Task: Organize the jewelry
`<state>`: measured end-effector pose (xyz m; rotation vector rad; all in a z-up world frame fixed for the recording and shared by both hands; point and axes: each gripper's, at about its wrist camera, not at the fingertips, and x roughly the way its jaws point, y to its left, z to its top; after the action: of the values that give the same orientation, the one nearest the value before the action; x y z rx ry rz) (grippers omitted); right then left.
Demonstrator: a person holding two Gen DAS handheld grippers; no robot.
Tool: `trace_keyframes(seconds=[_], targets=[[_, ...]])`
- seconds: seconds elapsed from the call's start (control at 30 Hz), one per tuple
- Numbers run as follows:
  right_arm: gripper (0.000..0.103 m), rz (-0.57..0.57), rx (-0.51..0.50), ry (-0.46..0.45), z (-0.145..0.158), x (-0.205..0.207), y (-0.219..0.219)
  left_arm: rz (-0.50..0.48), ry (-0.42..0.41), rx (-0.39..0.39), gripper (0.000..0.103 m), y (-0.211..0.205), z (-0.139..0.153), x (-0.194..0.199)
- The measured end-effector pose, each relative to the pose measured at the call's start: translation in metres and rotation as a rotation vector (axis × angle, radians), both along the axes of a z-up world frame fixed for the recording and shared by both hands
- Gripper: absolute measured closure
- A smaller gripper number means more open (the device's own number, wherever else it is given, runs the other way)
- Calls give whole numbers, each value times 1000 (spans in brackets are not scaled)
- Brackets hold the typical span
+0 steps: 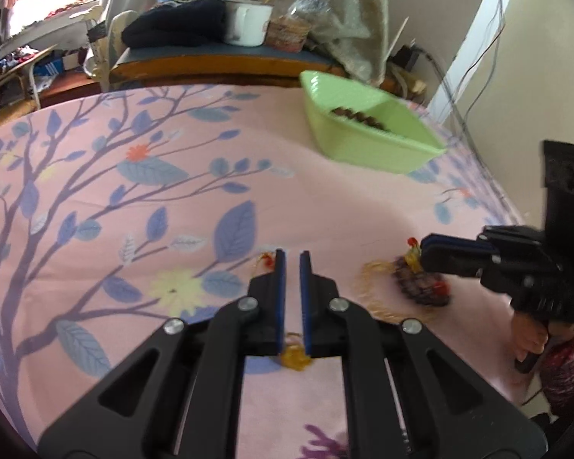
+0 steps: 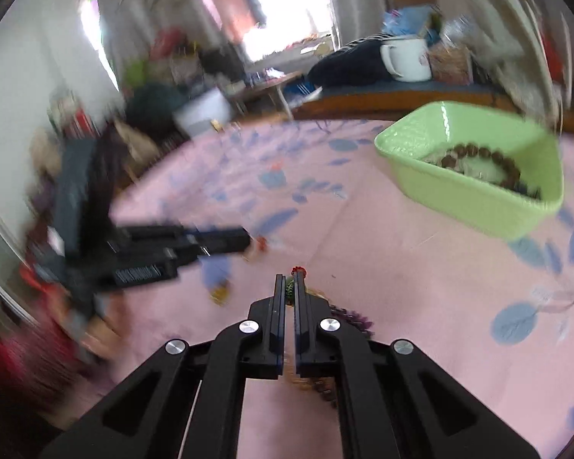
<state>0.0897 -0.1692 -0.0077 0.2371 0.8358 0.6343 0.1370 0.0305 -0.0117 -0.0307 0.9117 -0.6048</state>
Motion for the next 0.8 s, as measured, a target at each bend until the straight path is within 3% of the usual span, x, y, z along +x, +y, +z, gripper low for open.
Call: trace_keyframes(seconds=[0.07, 0.2, 0.33, 0.53, 0.8], targets=[[103, -18, 121, 41, 3, 5, -18, -16, 6, -37, 96, -2, 6, -1], [103, -62, 264, 119, -5, 14, -43, -46, 45, -123, 96, -11, 15, 3], [103, -114, 289, 126, -4, 21, -63, -84, 45, -145, 96, -37, 29, 18], [103, -212, 282, 65, 15, 38, -103, -134, 39, -169, 96, -82, 49, 56], [103, -294, 197, 30, 18, 75, -129, -119, 82, -129, 96, -127, 47, 109]])
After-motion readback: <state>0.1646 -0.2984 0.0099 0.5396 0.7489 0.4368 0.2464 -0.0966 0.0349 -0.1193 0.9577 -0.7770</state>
